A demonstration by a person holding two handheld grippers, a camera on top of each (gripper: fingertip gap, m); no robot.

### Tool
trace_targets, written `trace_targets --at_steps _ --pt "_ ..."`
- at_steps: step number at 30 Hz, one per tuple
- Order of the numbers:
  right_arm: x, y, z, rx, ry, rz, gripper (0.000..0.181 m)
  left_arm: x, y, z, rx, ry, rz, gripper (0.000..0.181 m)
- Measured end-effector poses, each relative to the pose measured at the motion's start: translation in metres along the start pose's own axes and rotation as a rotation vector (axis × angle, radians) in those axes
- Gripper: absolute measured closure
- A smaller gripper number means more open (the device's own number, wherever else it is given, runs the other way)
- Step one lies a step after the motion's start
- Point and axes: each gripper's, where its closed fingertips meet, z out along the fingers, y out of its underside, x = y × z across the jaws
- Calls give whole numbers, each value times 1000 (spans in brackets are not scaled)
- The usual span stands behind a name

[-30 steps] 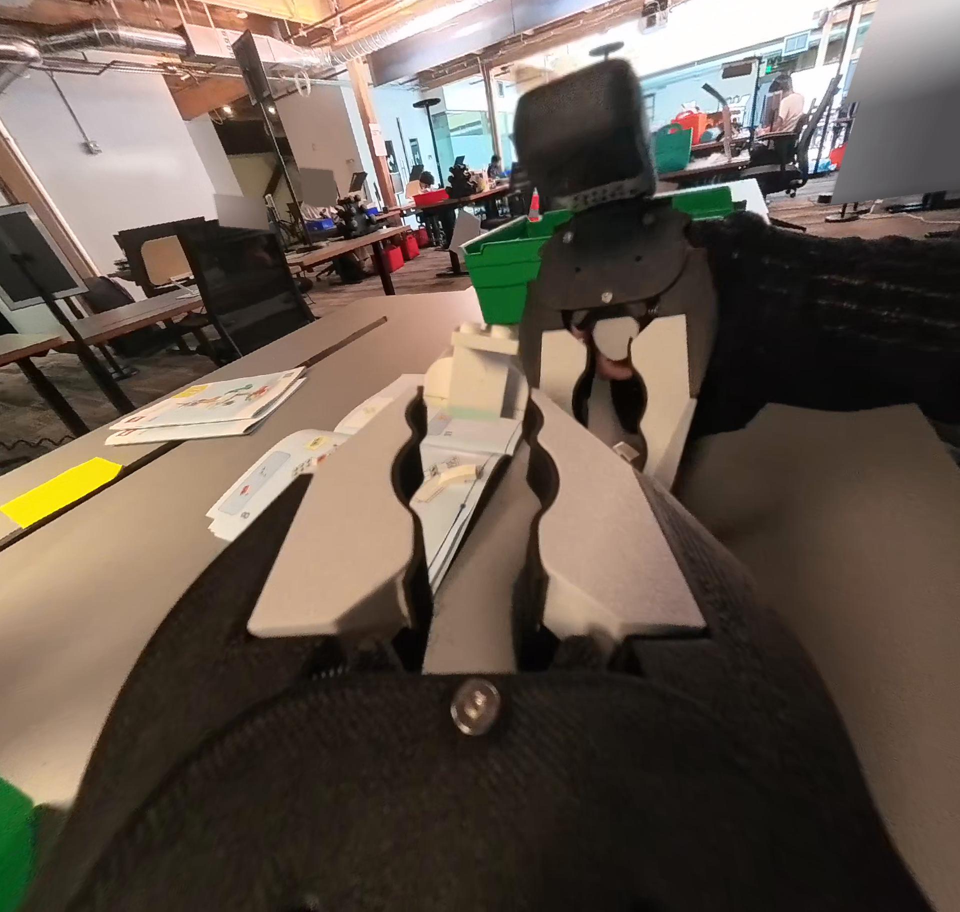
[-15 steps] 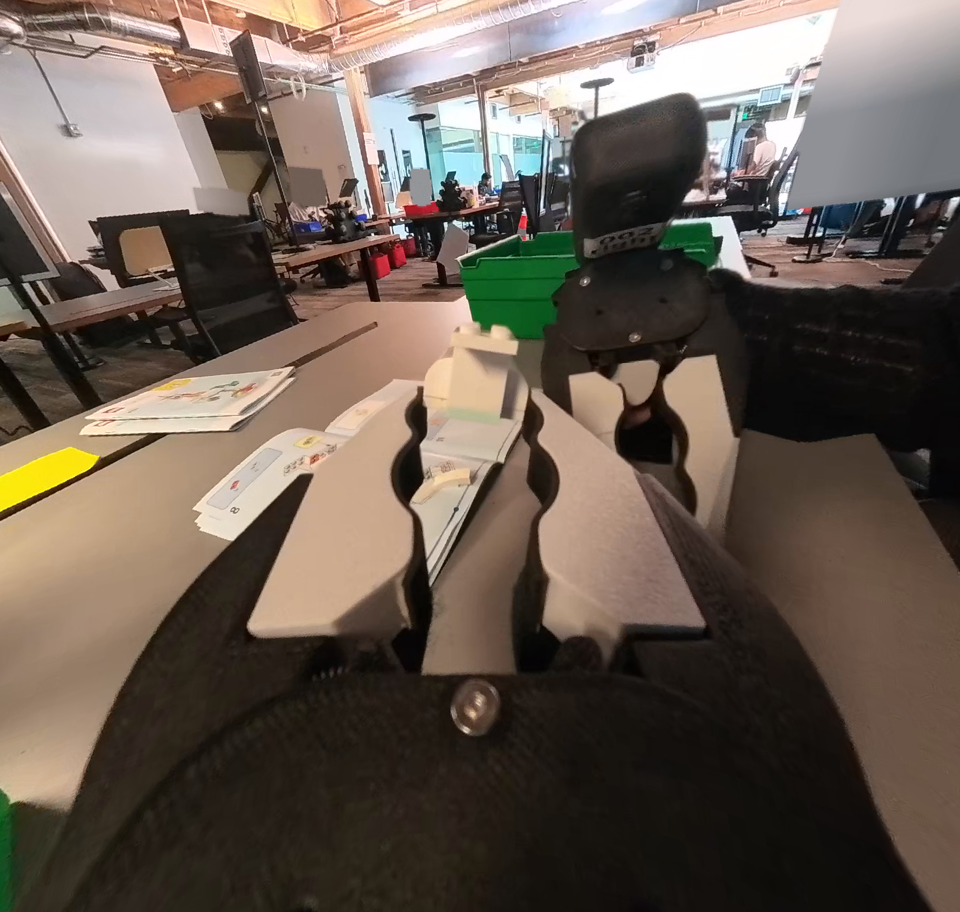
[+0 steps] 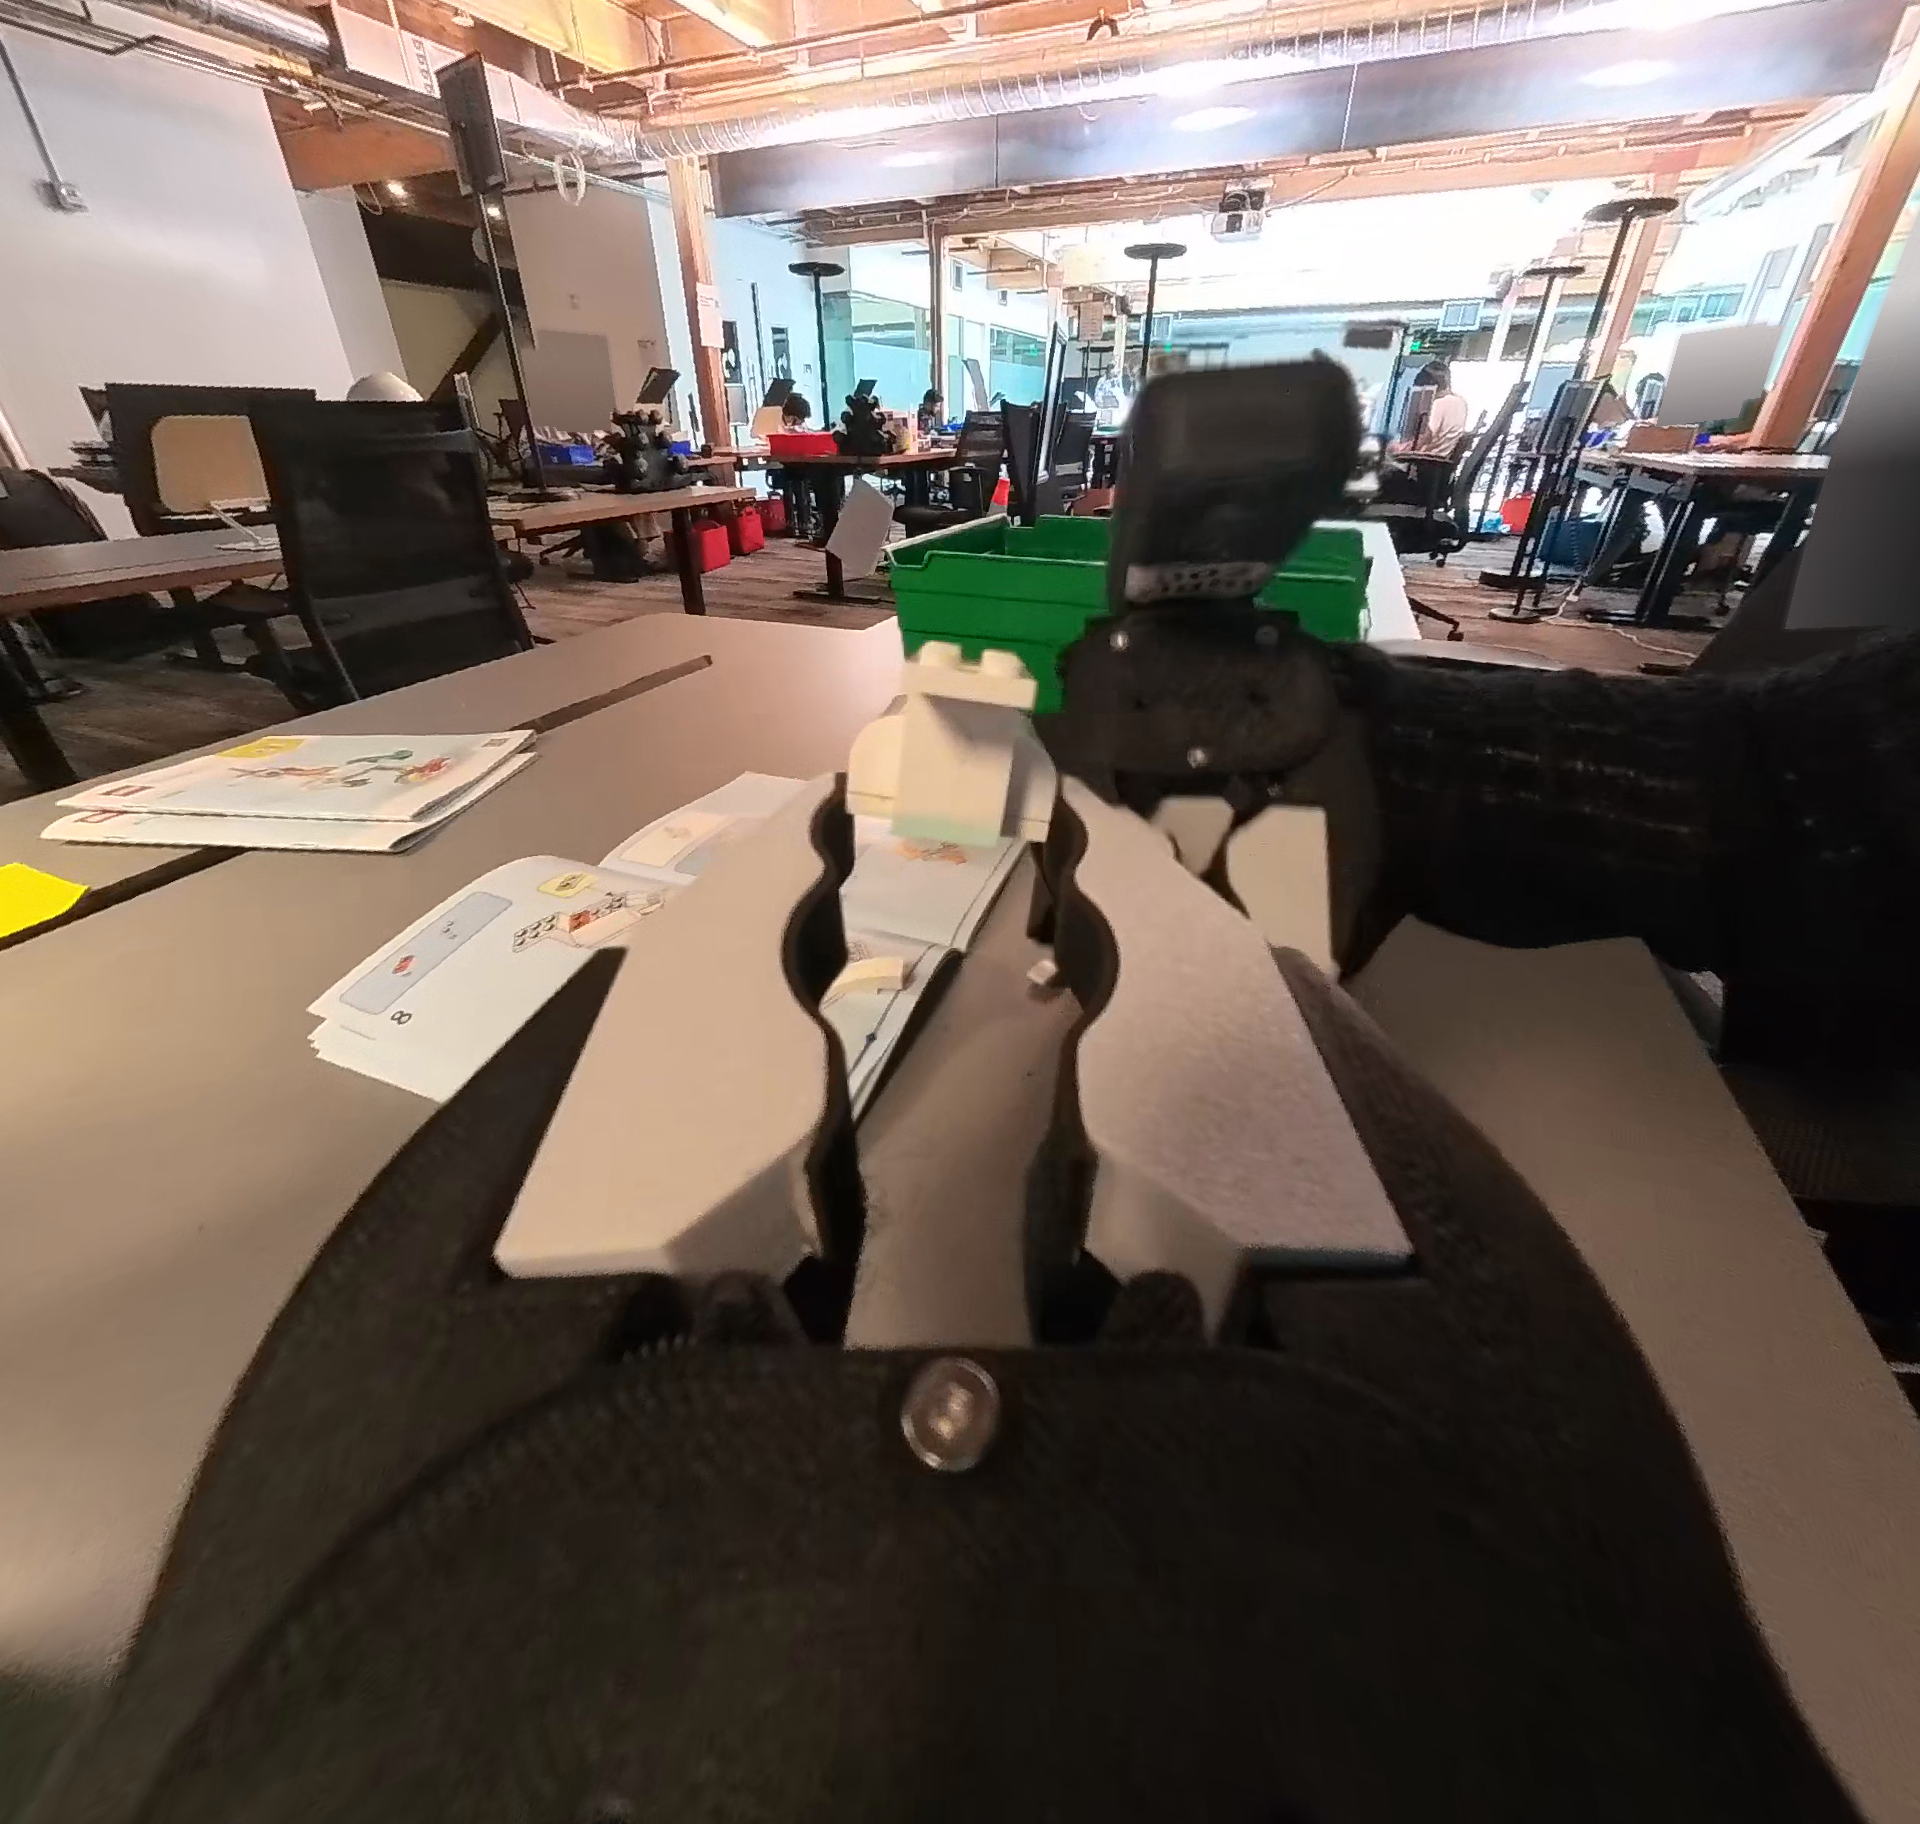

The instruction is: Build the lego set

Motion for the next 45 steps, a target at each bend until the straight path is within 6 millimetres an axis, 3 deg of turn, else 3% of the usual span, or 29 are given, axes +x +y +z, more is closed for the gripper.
trace_targets --at_steps 3,6,8,12,17,39,45 --pt "18 -17 -48 85 140 10 175 4 -2 0 12 34 -32 146" --pt "29 -58 -108 284 262 16 176 9 -2 1 19 79 -60 146" --pt "35 -79 -125 311 292 29 176 10 -2 1 24 97 -70 146" --pt "39 -102 -107 203 209 71 175 12 -6 -1 58 145 -131 146" --pt "43 -107 -83 125 151 105 175 10 -7 -2 71 156 -174 146" --pt "40 -106 -82 97 158 74 173 14 -8 -2 68 196 -177 146" --pt "38 -106 -84 95 157 62 162 14 -8 -2 71 198 -185 146"
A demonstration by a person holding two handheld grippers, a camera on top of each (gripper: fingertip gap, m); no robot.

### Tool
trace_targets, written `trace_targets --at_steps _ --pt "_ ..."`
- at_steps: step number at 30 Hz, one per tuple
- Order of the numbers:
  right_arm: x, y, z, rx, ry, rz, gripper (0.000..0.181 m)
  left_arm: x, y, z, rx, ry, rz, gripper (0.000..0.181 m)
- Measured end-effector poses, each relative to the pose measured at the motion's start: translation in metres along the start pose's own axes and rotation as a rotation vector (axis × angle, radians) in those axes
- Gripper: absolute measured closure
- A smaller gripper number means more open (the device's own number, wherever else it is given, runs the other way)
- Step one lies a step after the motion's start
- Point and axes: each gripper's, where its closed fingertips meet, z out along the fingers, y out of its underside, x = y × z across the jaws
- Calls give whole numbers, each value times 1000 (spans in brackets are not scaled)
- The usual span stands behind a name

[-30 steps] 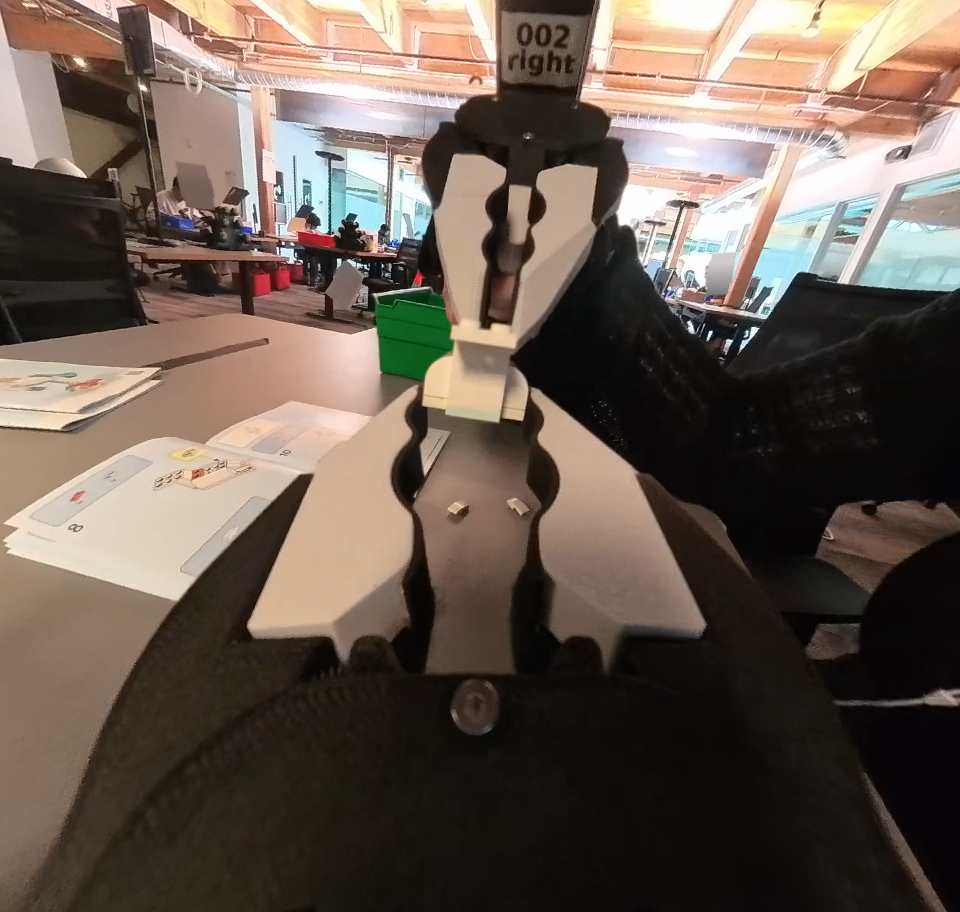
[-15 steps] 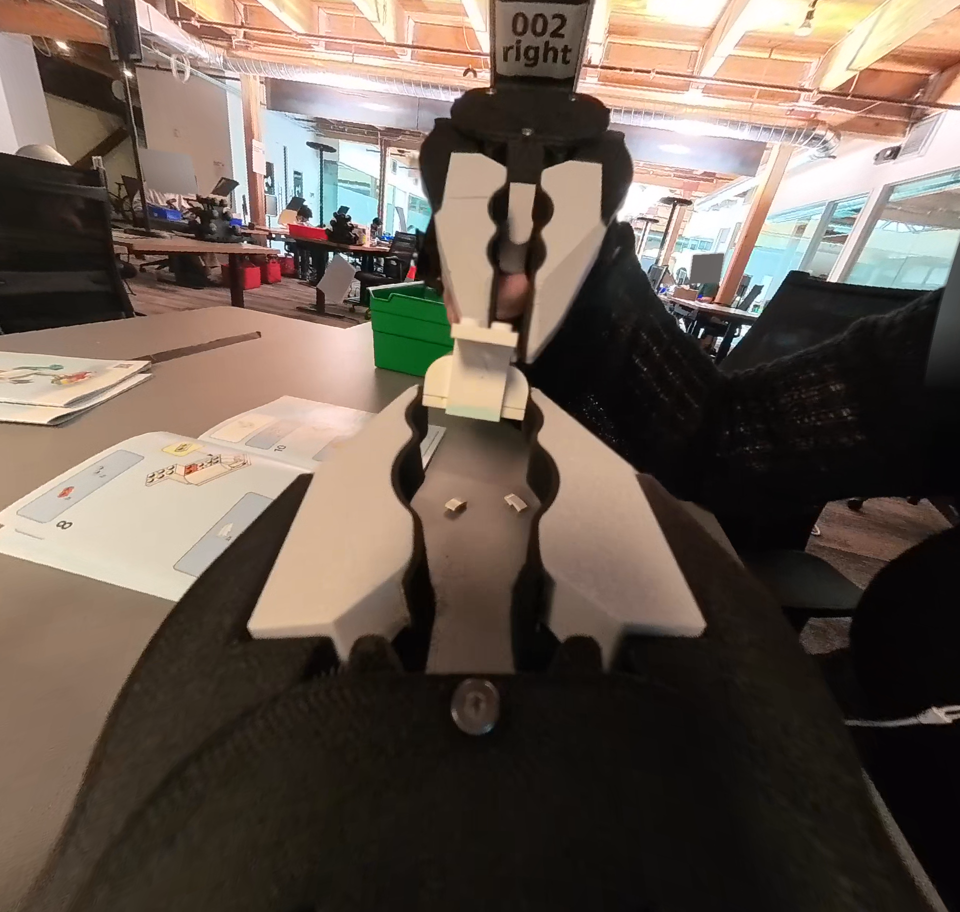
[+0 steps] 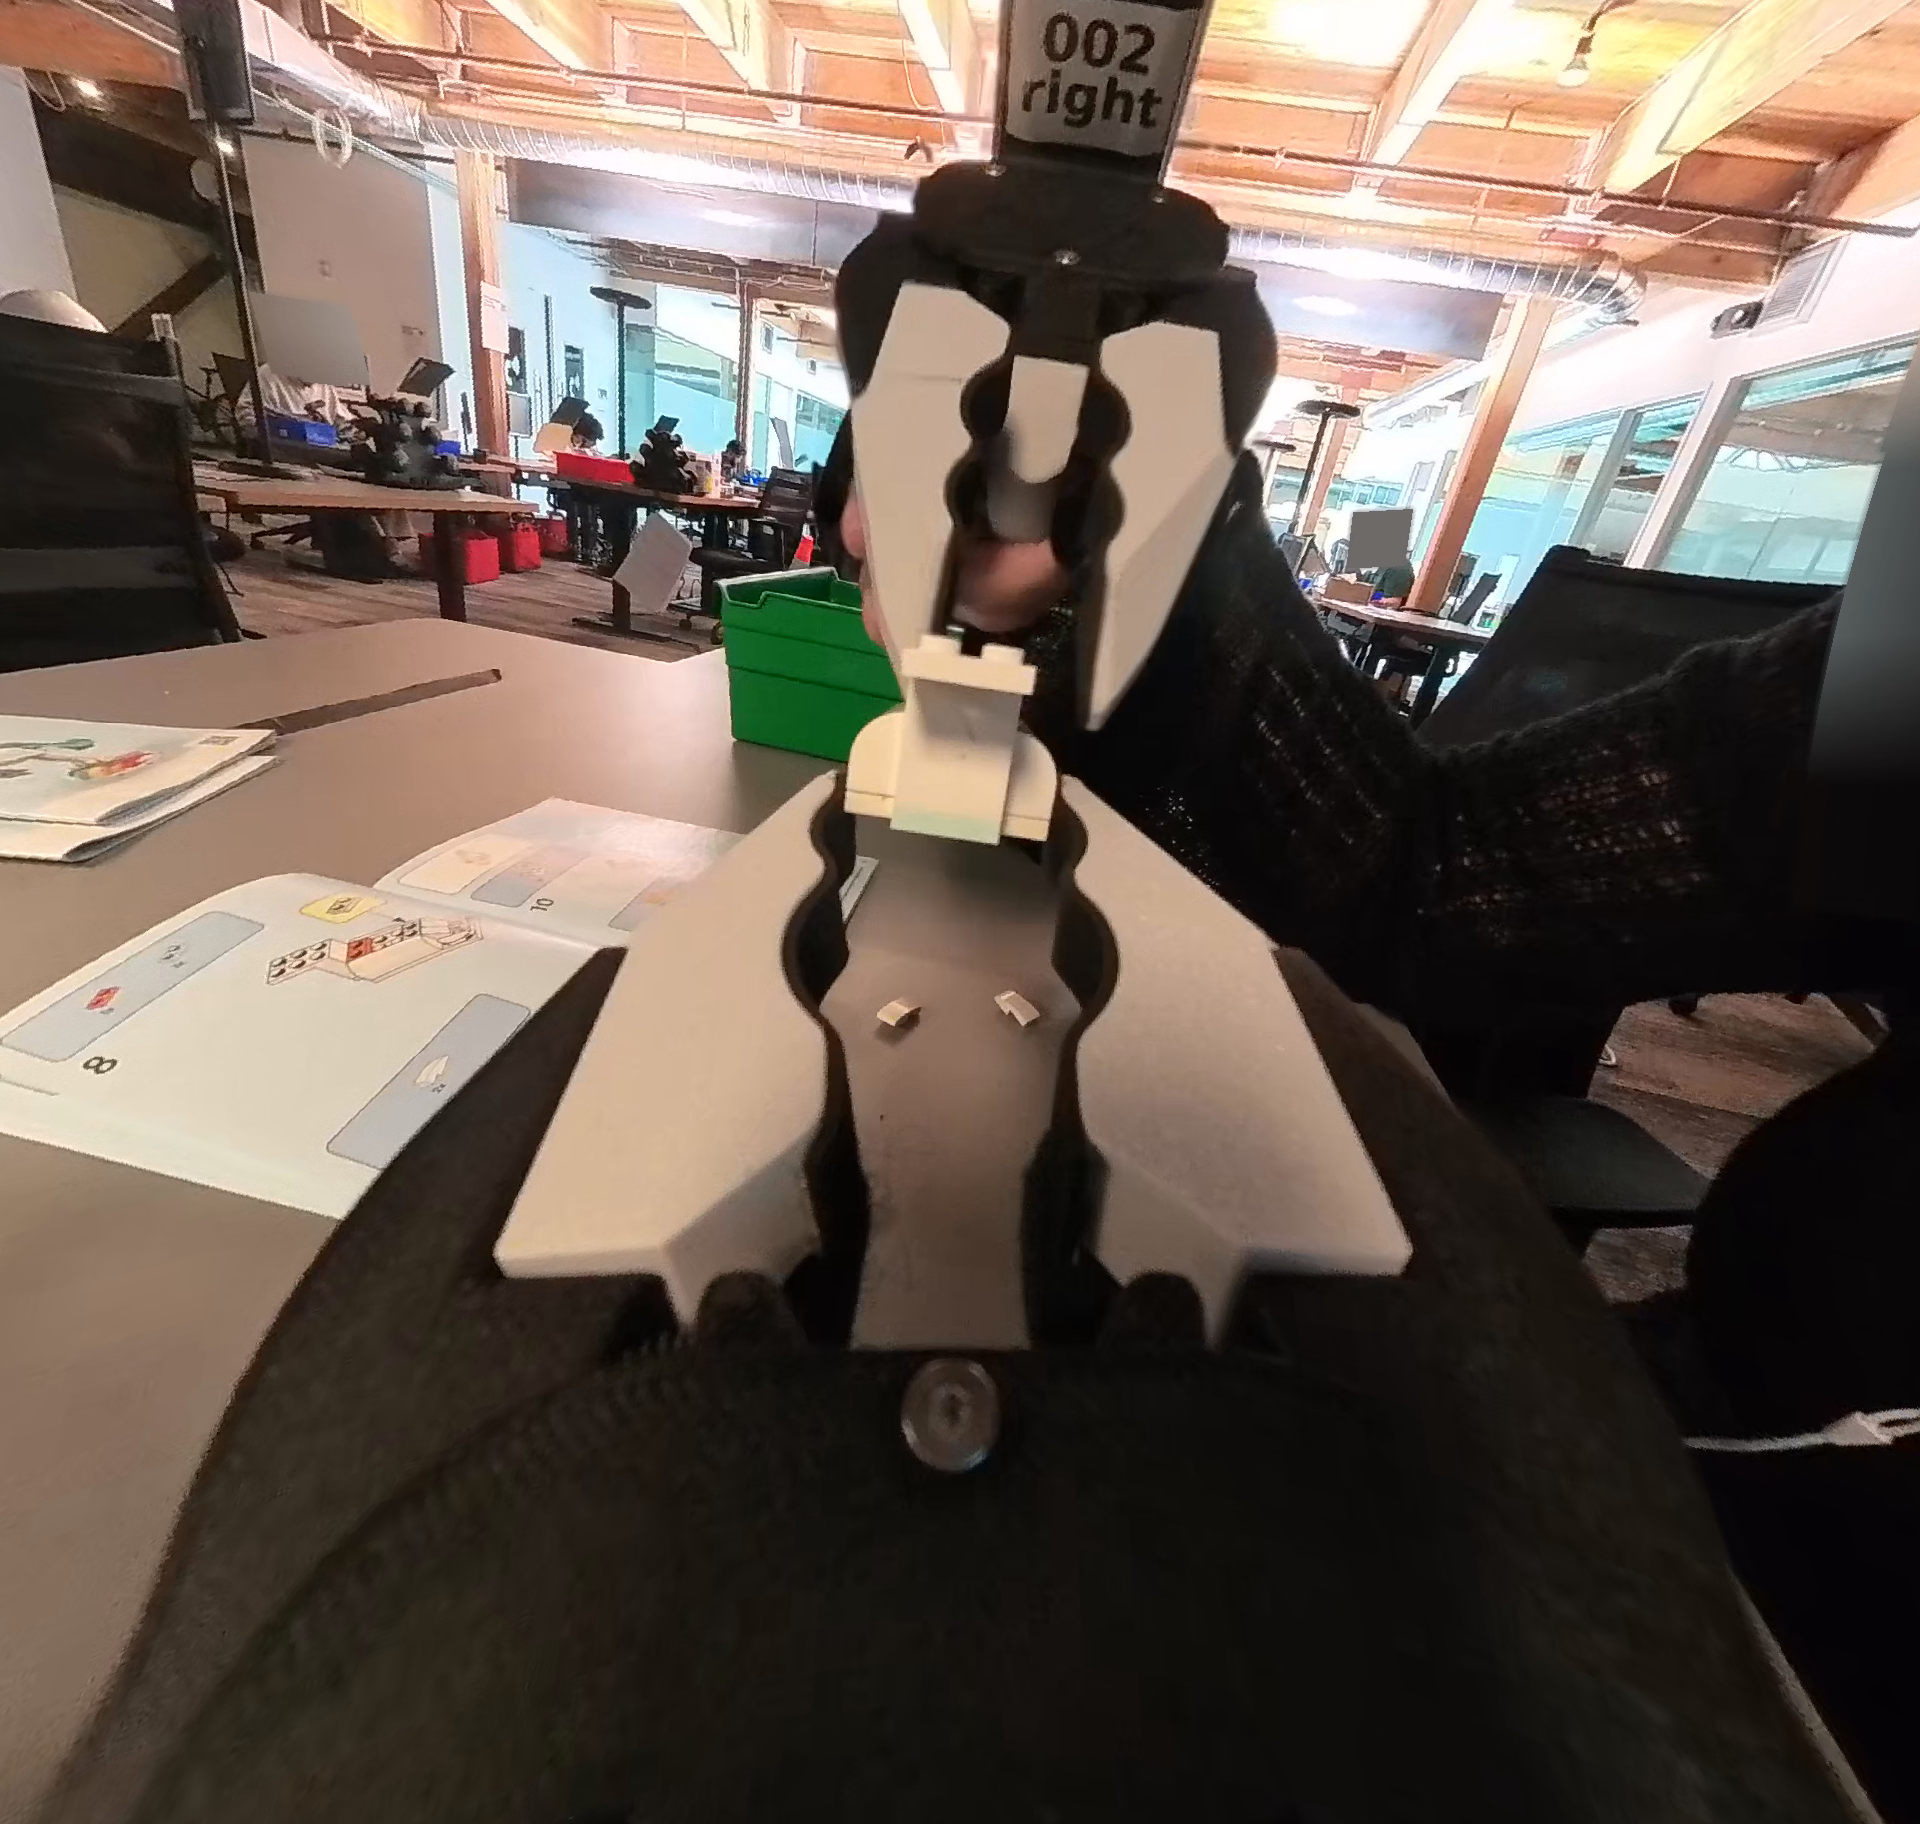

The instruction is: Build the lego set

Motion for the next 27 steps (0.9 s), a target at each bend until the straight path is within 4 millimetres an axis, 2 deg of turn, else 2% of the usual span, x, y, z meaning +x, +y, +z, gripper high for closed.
trace_targets --at_steps 3,5,8,10,13,15,21,27 --pt "2 -6 -6 14 52 -48 141 -1 -1 0 8 0 -19 146" --pt "1 -13 -11 35 131 -146 121 -1 -2 0 13 5 -41 146" --pt "-1 -15 -6 21 314 -420 92 -1 -4 -1 27 20 -81 146" --pt "4 -10 1 -22 507 -654 87 -1 -5 -1 31 32 -108 146" --pt "20 -2 1 -149 860 -920 93 -1 -4 0 35 37 -133 146" --pt "25 2 3 -214 998 -1001 98 -2 -2 0 33 31 -137 146" --pt "40 13 8 -377 1118 -979 104 -4 0 1 23 8 -129 146" --pt "47 16 6 -457 1197 -984 123 -5 3 3 14 4 -143 146"
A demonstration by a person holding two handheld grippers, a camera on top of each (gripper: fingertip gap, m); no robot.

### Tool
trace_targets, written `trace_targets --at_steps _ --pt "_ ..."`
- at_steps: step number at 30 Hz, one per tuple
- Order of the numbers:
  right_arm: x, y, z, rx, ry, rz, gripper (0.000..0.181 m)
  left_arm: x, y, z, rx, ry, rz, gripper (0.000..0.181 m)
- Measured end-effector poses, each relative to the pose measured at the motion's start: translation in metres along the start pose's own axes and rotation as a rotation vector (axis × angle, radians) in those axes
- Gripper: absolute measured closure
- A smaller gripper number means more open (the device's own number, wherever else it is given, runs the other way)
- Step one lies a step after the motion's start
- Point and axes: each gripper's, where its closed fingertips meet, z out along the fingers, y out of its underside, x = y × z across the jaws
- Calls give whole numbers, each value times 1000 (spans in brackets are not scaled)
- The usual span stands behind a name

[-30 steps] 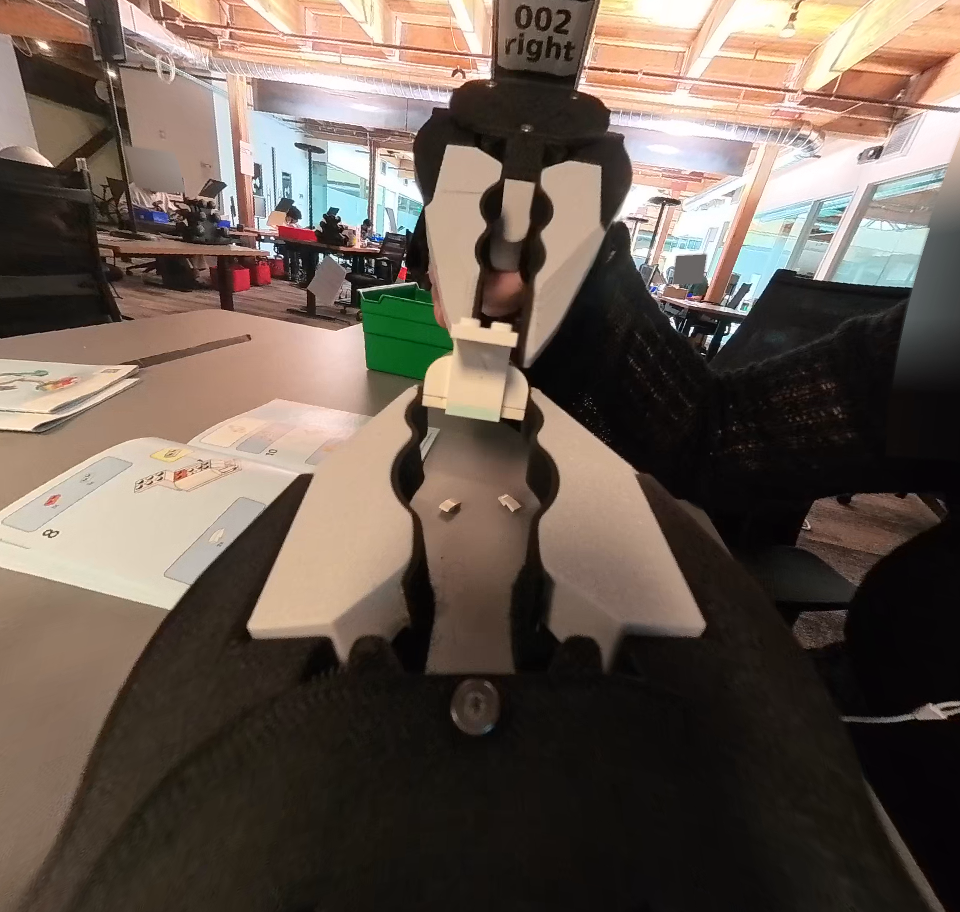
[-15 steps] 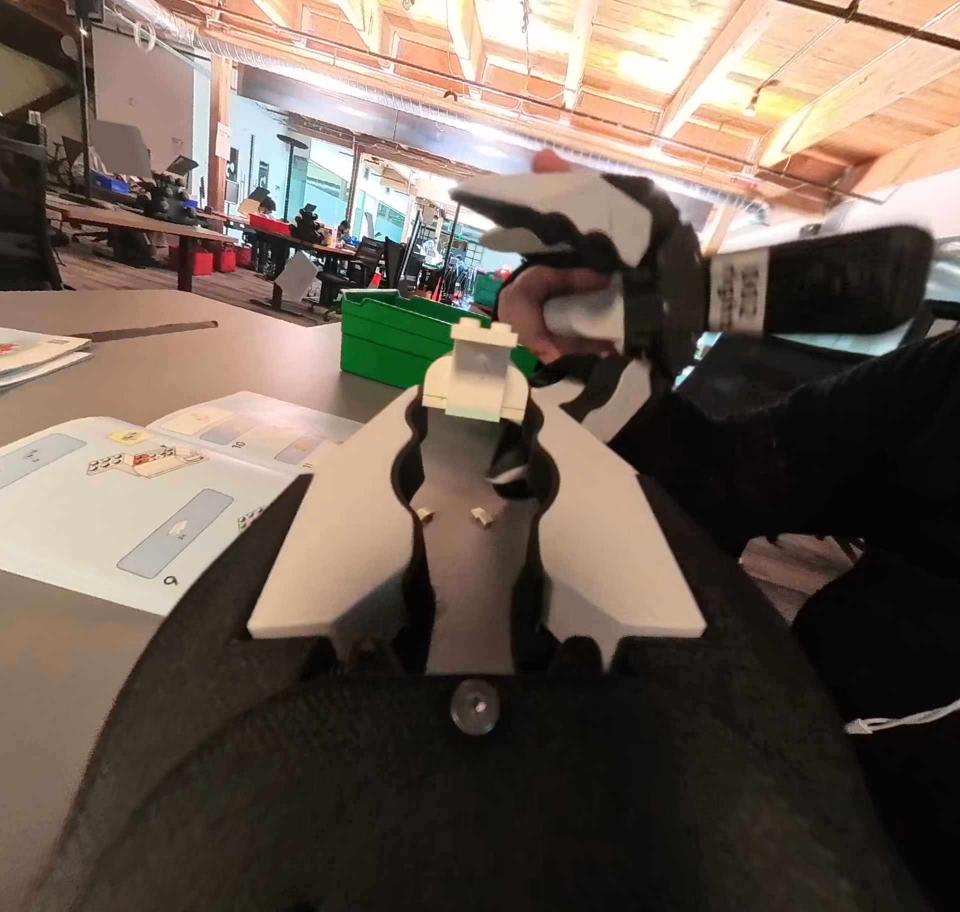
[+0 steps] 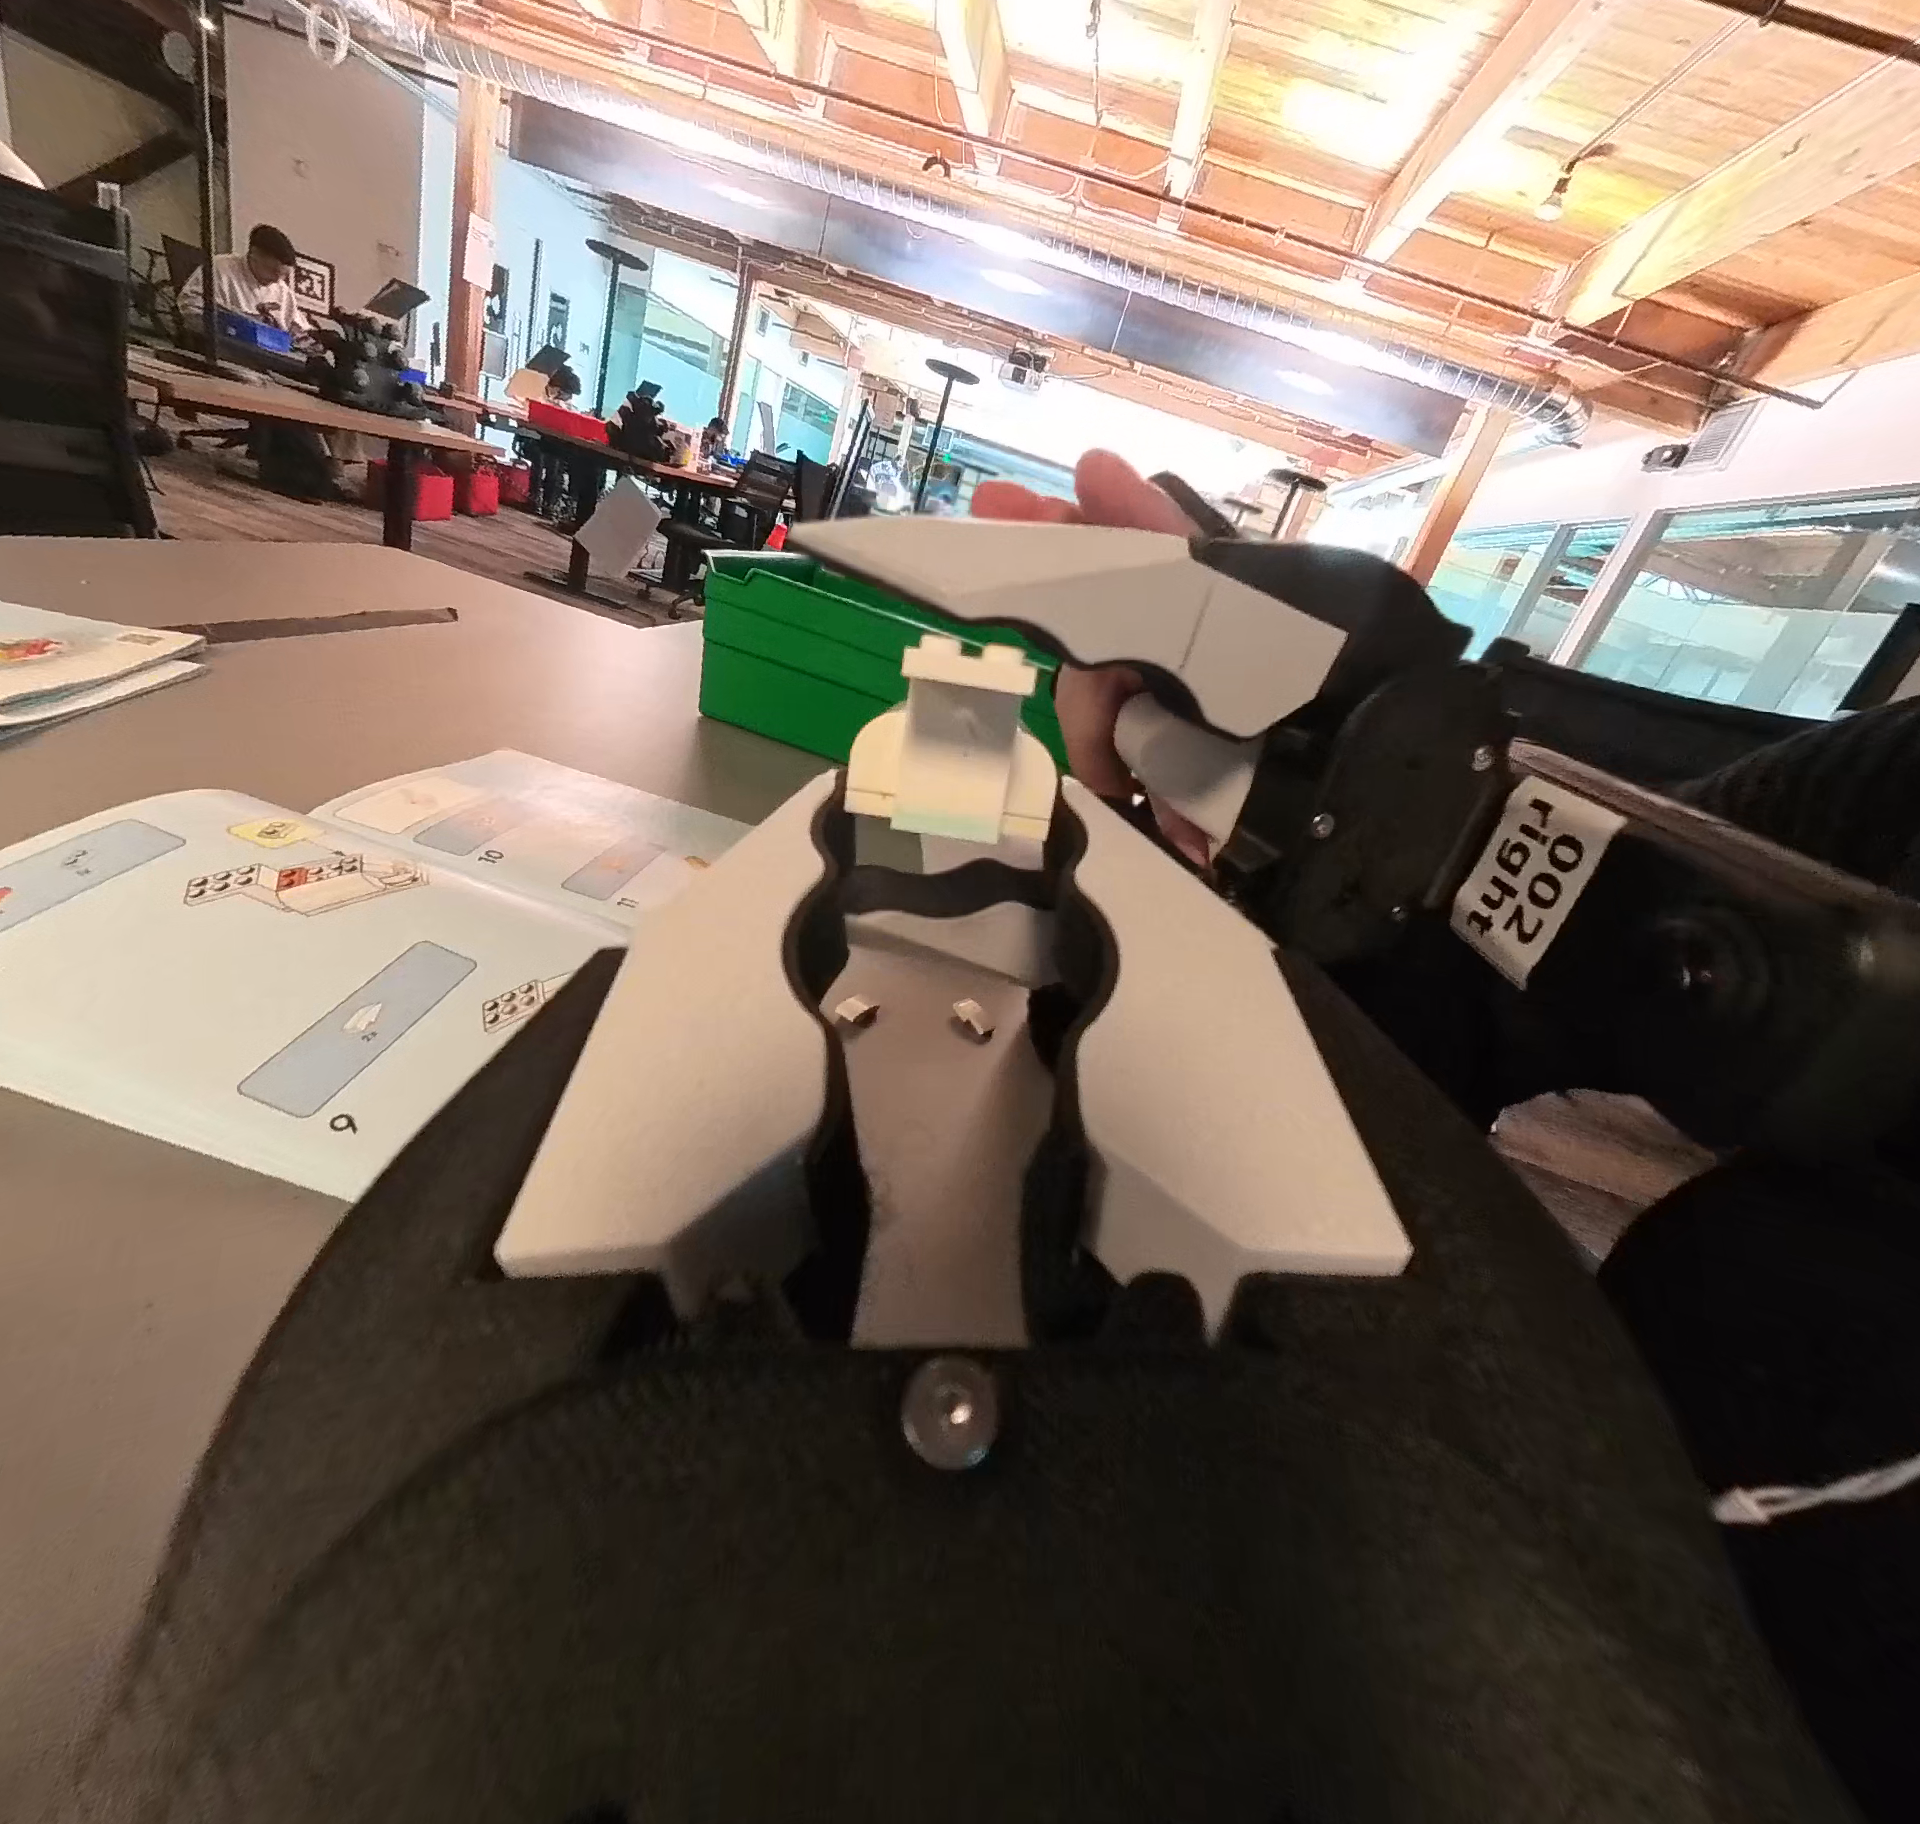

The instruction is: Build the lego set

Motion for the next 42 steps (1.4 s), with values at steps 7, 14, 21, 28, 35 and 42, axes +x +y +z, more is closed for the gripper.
trace_targets --at_steps 7,14,21,28,35,42 --pt "-5 -3 3 -21 -13 24 131 1 3 2 -20 -5 18 146" --pt "-2 -3 2 -40 37 24 143 1 5 1 -42 -18 21 147" --pt "-2 -3 0 -4 52 61 149 2 6 1 -57 -24 51 146" --pt "-9 0 2 -4 -3 90 147 -1 11 2 -70 -3 -20 146" --pt "-12 2 4 -9 -1 71 142 -5 11 2 -50 3 -105 146" --pt "-14 2 7 -34 -1 87 141 -4 12 3 -44 4 -118 146"
